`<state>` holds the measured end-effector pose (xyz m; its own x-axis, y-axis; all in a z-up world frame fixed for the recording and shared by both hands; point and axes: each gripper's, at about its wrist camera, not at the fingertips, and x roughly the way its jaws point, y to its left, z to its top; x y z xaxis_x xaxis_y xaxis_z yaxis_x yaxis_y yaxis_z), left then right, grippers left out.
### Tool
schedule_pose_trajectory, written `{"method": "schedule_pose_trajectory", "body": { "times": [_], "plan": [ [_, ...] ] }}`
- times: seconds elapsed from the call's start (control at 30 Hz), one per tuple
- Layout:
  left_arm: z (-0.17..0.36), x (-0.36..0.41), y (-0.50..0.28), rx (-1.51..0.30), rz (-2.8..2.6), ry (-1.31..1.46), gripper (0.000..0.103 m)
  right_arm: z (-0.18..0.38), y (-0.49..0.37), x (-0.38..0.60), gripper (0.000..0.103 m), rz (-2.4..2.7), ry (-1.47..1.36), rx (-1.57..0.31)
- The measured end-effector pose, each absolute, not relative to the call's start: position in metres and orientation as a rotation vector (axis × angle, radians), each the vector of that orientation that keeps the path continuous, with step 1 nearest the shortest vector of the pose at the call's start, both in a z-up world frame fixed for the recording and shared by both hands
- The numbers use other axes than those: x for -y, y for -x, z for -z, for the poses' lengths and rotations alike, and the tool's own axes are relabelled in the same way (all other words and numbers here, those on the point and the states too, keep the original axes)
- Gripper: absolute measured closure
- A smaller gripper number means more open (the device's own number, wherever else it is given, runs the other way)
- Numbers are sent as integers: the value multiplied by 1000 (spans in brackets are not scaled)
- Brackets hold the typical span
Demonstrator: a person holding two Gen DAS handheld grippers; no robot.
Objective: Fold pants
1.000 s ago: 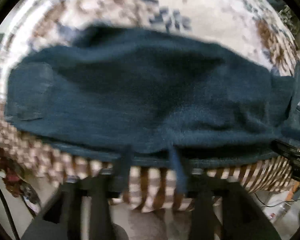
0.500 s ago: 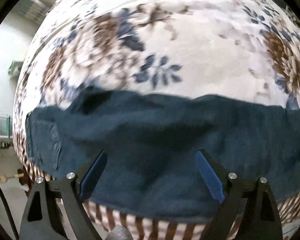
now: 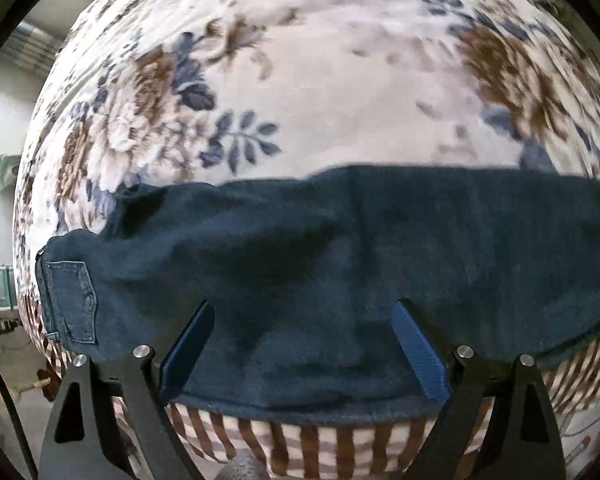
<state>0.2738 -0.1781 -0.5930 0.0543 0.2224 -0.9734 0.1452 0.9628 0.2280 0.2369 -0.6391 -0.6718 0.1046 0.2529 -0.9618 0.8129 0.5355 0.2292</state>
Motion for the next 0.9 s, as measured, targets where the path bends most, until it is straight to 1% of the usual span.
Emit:
{"method": "schedule_pose_trajectory", "body": {
  "times": [0.03,0.1,0.17,0.2,0.23,0.27,0.3,0.33,0.4,0.53,0.57,0.63,0.67,0.7,0.73,0.77,0.8,0.83,0.87,0.9],
  "plan": [
    [594,179,-273,-1528,-54,-295,12,681,-224,645,85,505,-1069,-1435],
    [595,183,-269,-1526,-46,-305,12,688,-214,652,82,474,-1130,-1394],
    [596,186,-266,-1526,-36,-309,12,689,-209,654,64,468,-1165,-1359],
    [597,187,-265,-1530,-33,-304,12,690,-207,654,60,467,-1177,-1348],
    [598,187,-264,-1534,-32,-301,12,692,-207,655,60,472,-1182,-1355],
    [598,187,-263,-1536,-31,-302,12,698,-207,654,64,467,-1190,-1351],
    [599,188,-263,-1536,-31,-306,12,699,-209,651,75,472,-1171,-1352],
    [599,188,-262,-1535,-33,-312,12,705,-218,644,100,498,-1128,-1368],
    [597,187,-260,-1534,-32,-315,12,698,-226,637,100,509,-1059,-1366],
    [588,181,-258,-1523,-38,-296,12,658,-213,642,101,514,-1036,-1293],
    [587,179,-258,-1526,-38,-283,12,656,-211,641,101,502,-1030,-1303],
    [585,175,-258,-1528,-43,-266,12,666,-213,639,101,529,-960,-1380],
    [584,173,-257,-1529,-47,-261,12,671,-211,641,99,535,-951,-1406],
    [583,171,-257,-1531,-50,-249,12,687,-211,643,94,527,-953,-1468],
    [582,168,-255,-1532,-55,-239,12,702,-211,644,85,524,-955,-1554],
    [580,163,-254,-1534,-62,-224,12,708,-210,644,80,527,-960,-1584],
    [577,154,-251,-1537,-72,-196,12,705,-207,642,76,526,-982,-1568],
    [575,148,-249,-1536,-78,-179,12,694,-205,636,64,520,-978,-1539],
    [570,137,-245,-1530,-91,-150,12,687,-205,631,57,517,-964,-1527],
    [567,128,-242,-1523,-102,-128,12,671,-204,618,56,512,-931,-1503]
  ]
}}
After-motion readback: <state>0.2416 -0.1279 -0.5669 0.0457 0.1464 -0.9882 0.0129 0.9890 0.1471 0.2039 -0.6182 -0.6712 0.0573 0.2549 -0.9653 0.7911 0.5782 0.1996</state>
